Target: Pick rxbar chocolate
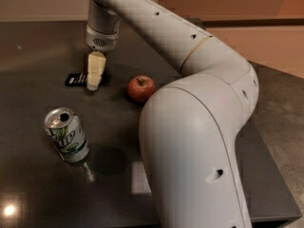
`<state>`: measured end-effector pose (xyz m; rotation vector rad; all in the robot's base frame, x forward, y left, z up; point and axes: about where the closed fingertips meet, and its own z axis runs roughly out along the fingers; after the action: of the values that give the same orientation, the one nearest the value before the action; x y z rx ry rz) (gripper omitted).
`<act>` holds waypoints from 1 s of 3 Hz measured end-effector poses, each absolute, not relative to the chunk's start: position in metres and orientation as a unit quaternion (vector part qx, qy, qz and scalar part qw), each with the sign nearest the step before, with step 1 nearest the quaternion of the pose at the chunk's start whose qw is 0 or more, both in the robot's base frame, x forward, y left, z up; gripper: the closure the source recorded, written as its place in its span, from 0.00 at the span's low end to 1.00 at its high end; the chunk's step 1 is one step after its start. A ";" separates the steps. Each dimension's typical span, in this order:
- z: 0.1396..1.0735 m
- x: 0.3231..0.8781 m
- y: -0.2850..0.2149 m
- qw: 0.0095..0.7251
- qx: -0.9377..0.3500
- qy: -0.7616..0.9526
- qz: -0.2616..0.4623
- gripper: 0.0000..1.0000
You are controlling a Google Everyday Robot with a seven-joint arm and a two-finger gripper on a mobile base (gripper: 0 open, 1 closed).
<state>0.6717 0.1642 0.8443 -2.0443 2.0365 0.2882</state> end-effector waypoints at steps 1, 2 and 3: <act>0.836 0.672 0.178 0.116 -0.706 0.690 0.106 0.00; 0.829 0.672 0.188 0.113 -0.710 0.686 0.112 0.19; 0.826 0.671 0.193 0.111 -0.712 0.684 0.115 0.42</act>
Offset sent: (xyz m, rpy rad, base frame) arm -0.0017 0.0276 -0.0161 0.0047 0.0431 0.0499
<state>0.6706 0.1929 0.8258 -2.0911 2.0089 0.3371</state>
